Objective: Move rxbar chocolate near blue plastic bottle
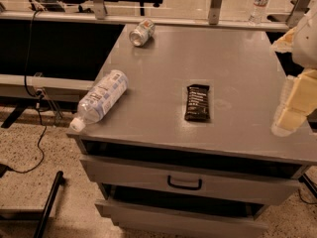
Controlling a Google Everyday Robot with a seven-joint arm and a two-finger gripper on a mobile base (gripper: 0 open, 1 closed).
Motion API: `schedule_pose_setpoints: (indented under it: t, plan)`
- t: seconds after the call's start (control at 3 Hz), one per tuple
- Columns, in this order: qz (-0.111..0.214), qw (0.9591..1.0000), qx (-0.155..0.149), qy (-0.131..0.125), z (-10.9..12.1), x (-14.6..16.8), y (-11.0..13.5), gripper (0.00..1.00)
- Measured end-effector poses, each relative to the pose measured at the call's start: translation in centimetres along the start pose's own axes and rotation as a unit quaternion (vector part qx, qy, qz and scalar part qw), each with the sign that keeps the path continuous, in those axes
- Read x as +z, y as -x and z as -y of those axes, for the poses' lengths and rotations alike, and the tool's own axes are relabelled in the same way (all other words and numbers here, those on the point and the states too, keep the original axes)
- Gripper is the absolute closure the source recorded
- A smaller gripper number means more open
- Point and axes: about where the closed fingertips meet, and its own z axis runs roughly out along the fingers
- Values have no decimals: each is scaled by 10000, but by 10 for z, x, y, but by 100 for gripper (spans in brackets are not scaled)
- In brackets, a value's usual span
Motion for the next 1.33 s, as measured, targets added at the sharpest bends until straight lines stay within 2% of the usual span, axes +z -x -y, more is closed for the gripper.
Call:
schedule_pose_setpoints:
  t: [0.33, 0.67, 1.0, 1.33]
  plan:
    - [8, 10000, -3, -21, 2, 0, 1, 0]
    - [230, 9994, -241, -36, 15, 16, 16, 0]
    - [619, 9954, -727, 15, 31, 46, 47, 0]
    - [1008, 9891, -1030, 309, 49, 87, 76, 0]
